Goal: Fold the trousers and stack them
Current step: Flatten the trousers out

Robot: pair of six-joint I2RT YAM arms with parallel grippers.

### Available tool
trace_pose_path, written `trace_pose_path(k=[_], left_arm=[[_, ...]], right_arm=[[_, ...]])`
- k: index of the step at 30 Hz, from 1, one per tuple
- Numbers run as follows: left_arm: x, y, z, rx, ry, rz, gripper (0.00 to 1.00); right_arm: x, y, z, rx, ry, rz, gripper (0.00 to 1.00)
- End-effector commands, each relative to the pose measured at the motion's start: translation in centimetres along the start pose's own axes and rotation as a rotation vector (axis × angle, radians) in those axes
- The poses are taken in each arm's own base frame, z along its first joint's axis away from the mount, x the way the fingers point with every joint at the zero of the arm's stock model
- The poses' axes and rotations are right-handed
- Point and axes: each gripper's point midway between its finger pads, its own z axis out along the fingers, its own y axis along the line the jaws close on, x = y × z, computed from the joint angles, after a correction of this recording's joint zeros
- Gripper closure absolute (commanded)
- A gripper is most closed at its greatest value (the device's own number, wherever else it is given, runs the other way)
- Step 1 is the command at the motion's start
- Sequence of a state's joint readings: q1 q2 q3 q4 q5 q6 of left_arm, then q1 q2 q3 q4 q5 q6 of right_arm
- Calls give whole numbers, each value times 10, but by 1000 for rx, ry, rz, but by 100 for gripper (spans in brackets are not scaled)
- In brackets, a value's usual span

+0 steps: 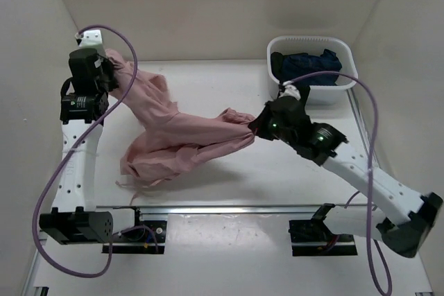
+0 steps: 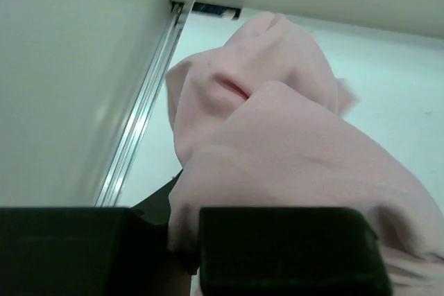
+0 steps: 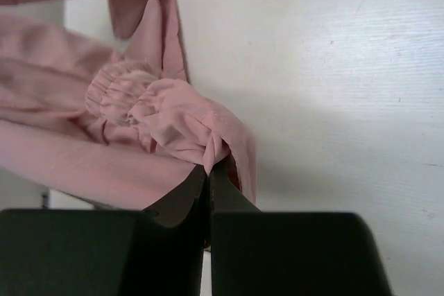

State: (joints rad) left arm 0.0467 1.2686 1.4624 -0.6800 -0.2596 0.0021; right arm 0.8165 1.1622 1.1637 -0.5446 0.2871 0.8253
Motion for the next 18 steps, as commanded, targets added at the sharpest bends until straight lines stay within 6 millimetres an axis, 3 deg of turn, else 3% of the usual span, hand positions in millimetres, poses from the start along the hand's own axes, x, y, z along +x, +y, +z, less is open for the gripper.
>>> trace_pose_path(k=[1, 2, 3, 5, 6, 9, 10, 13, 14, 16, 17, 18], left_arm=[[-21, -40, 2, 93, -25, 33, 86], [-21, -40, 2, 93, -25, 33, 86], [-11, -68, 15, 134, 14, 72, 86], [4, -96, 30, 170, 64, 117, 86], [22, -126, 48, 200, 119, 165, 86], [66, -168, 82, 200, 255, 275, 58], [72, -173, 88, 188, 290, 301, 33], [75, -166, 89, 197, 394, 322, 0], [61, -154, 78, 236, 380, 273, 0], [72, -133, 67, 230, 406, 252, 0], [86, -112, 56, 192, 432, 252, 0], [95, -104, 50, 169, 448, 263, 0]], right_arm=[[-16, -27, -21, 89, -113, 116, 100], [-15, -37, -25, 121, -133, 112, 100], [-15, -48, -33, 149, -152, 145, 100], [-8, -72, -33, 223, -171, 185, 100], [-9, -82, -35, 263, -199, 196, 100], [0, -126, -48, 445, -233, 238, 100], [-1, -133, -54, 471, -254, 259, 100], [-4, -149, -70, 503, -312, 300, 100], [-2, -151, -71, 501, -313, 302, 100], [1, -155, -73, 498, -318, 316, 100], [8, -159, -69, 508, -300, 317, 100], [11, -161, -68, 515, -295, 313, 100]])
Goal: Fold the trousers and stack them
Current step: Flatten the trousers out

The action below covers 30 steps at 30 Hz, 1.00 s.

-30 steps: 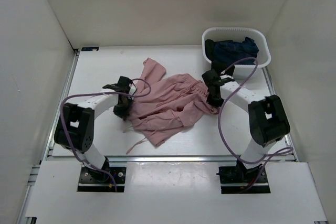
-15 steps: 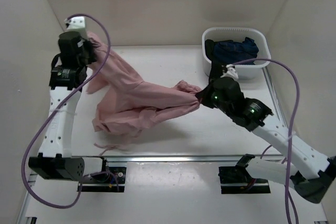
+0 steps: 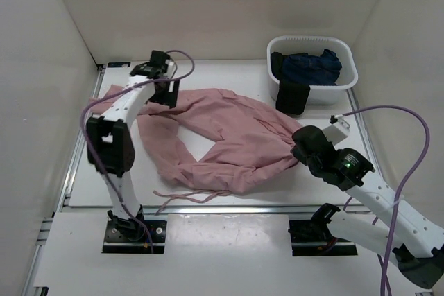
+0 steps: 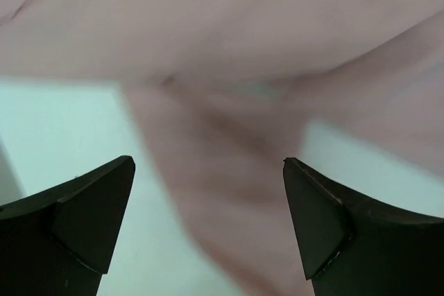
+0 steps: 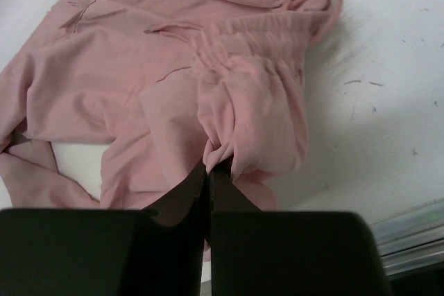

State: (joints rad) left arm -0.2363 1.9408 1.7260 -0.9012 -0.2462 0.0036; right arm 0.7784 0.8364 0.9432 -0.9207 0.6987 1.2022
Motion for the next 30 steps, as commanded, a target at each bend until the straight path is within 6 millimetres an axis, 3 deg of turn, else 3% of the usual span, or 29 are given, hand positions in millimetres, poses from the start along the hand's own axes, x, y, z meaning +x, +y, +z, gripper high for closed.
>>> trace_pose_path(k=[1, 2, 3, 6, 7, 9, 10, 12, 13, 15, 16, 19, 21, 22, 23, 24, 26, 30], left_arm=[[24, 57, -83, -68, -80, -95, 0], [40, 59, -80, -72, -49, -96, 0], [75, 62, -71, -80, 24, -99, 3], [129, 61, -41, -38, 166, -129, 9], [138, 59, -34, -19, 198, -140, 9], [139, 53, -22, 34, 215, -161, 7], [145, 39, -13, 102, 252, -163, 5], [137, 21, -2, 201, 269, -174, 4], [129, 18, 3, 221, 257, -177, 2], [135, 15, 17, 225, 301, -175, 2], [147, 12, 31, 221, 361, -170, 2], [176, 12, 47, 189, 461, -155, 3], [199, 5, 47, 208, 523, -153, 14], [201, 4, 46, 223, 518, -167, 27], [203, 1, 42, 238, 517, -171, 50], [206, 0, 34, 248, 505, -175, 86], [209, 9, 20, 222, 486, -183, 86], [204, 104, -21, -164, 348, -235, 86]], right_arm=[[-3, -19, 7, 67, -57, 42, 100], [-1, -18, 6, 63, -46, 42, 100], [1, -21, 8, 71, -43, 36, 100], [5, -18, 12, 76, -31, 30, 100], [5, -18, 12, 76, -31, 29, 100], [8, -16, 13, 76, -22, 28, 100], [8, -16, 13, 76, -22, 28, 100], [9, -16, 15, 83, -19, 22, 100], [9, -18, 15, 90, -17, 17, 100], [9, -18, 15, 90, -17, 17, 100], [10, -21, 14, 98, -14, 10, 100], [9, -24, 11, 99, -14, 18, 100], [7, -29, 11, 110, -31, 36, 100], [8, -34, 10, 112, -30, 34, 100], [7, -37, 10, 116, -42, 46, 100], [2, -45, 7, 131, -67, 53, 100], [-8, -54, 1, 150, -109, 67, 100], [-32, -81, -19, 161, -207, 129, 100]])
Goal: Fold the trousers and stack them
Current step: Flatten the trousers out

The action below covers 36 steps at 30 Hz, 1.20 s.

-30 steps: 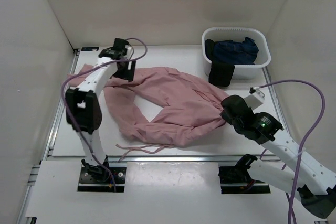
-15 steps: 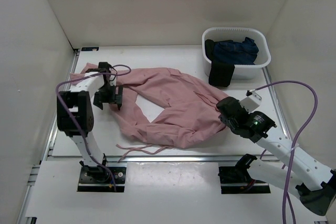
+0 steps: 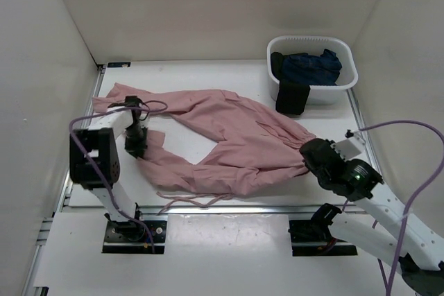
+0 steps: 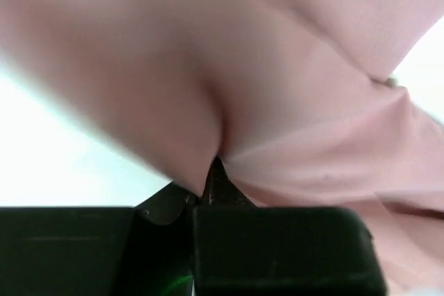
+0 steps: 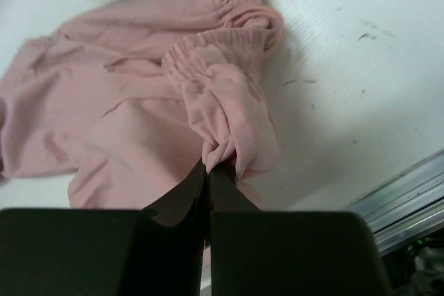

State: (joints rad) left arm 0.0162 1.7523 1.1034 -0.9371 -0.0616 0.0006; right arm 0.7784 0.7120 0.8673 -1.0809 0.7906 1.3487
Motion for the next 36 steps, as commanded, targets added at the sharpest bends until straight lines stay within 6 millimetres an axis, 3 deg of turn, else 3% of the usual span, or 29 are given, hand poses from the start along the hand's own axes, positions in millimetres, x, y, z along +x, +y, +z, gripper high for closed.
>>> trace_pose_path(k=[1, 4, 5, 7, 10, 14, 15, 17, 18, 20, 22, 27, 30, 33, 34, 36], left_arm=[[-20, 92, -86, -345, -293, -177, 86], [-29, 133, -151, -441, -472, -317, 86], [-39, 141, -179, -459, -547, -348, 86], [-49, 145, -207, -463, -627, -367, 86], [-44, 142, -203, -453, -599, -357, 86], [-18, 131, -159, -424, -466, -319, 86], [-4, 127, -138, -419, -397, -303, 86], [11, 114, -120, -363, -350, -280, 82], [30, 106, -100, -337, -282, -263, 58], [64, 97, -76, -311, -161, -247, 22], [68, 104, -75, -317, -174, -284, 0], [60, 159, -101, -376, -298, -515, 0], [62, 177, -90, -338, -271, -602, 0], [88, 176, -54, -278, -137, -660, 1], [116, 161, -14, -231, -39, -689, 0], [124, 154, 1, -210, -4, -694, 0]], right_arm=[[-35, -34, -11, 55, -153, 63, 100], [-43, -45, -19, 37, -175, 119, 100], [-44, -53, -19, 48, -187, 121, 100], [-46, -56, -20, 48, -198, 131, 100], [-47, -56, -21, 41, -199, 138, 100], [-45, -53, -18, 59, -197, 111, 100], [-42, -53, -16, 67, -186, 92, 100], [-41, -50, -15, 69, -185, 80, 100], [-39, -51, -12, 84, -183, 65, 100], [-36, -51, -11, 89, -172, 58, 100], [-36, -51, -11, 89, -172, 58, 100], [-39, -61, -12, 122, -194, 51, 100], [-55, -82, -23, 174, -247, 64, 100], [-63, -84, -28, 149, -272, 64, 100], [-59, -75, -26, 112, -251, 41, 100], [-51, -70, -20, 118, -226, 19, 100]])
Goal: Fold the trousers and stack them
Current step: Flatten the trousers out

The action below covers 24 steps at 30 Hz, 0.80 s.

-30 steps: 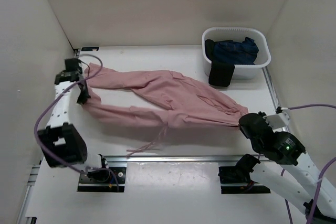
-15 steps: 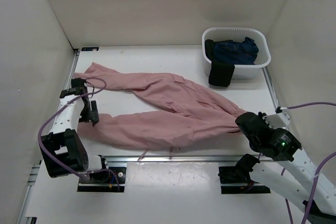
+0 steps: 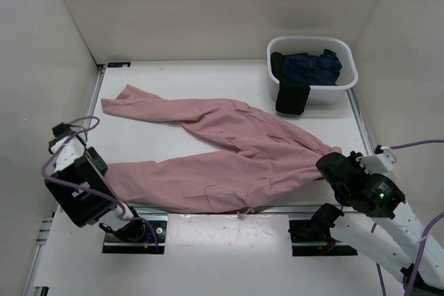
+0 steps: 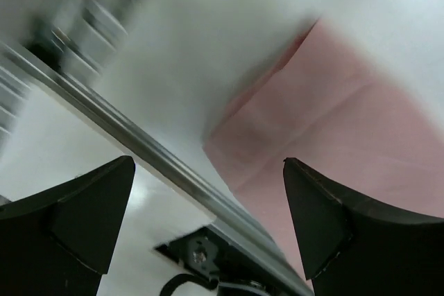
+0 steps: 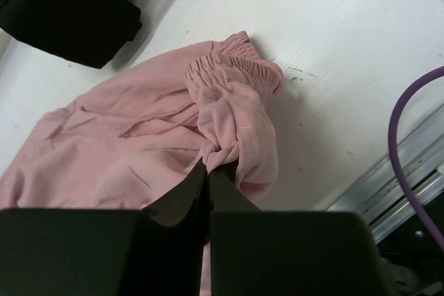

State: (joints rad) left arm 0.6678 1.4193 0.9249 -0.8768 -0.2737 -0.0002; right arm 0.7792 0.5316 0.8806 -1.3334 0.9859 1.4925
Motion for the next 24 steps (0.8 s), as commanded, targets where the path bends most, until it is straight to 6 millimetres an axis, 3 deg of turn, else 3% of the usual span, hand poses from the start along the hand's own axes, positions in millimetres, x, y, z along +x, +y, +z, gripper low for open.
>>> trace_pose_path(k=[1, 4, 6, 9, 12, 13, 15, 16, 18, 20, 24], left_arm=[[41, -13, 30, 60, 130, -3, 0], [53, -30, 41, 142, 210, 7, 1], [57, -40, 44, 189, 251, 10, 14], [49, -51, 31, 272, 270, 2, 86], [-3, -47, 6, 295, 153, -16, 86], [-39, -40, -17, 294, 59, -27, 86], [-76, -31, -41, 275, -33, -29, 86], [-112, -17, -68, 229, -145, -39, 86], [-127, -14, -85, 191, -169, -20, 86], [-137, -26, -93, 152, -175, 41, 86], [-129, -68, -69, 141, -75, 173, 74]], right_arm=[[-2, -9, 5, 49, -32, -127, 100], [10, 4, 11, 57, -10, -160, 100], [13, 6, 14, 70, -8, -188, 100], [4, 22, 14, 42, -43, -192, 100], [-18, 42, 8, -4, -110, -177, 100], [-23, 49, 7, -6, -125, -188, 100], [-42, 66, -2, -31, -156, -201, 100], [-43, 76, -2, -30, -157, -232, 100], [-53, 95, -8, -56, -160, -292, 100], [-39, 110, -3, -47, -114, -378, 100], [-8, 130, 15, -9, -49, -515, 100]])
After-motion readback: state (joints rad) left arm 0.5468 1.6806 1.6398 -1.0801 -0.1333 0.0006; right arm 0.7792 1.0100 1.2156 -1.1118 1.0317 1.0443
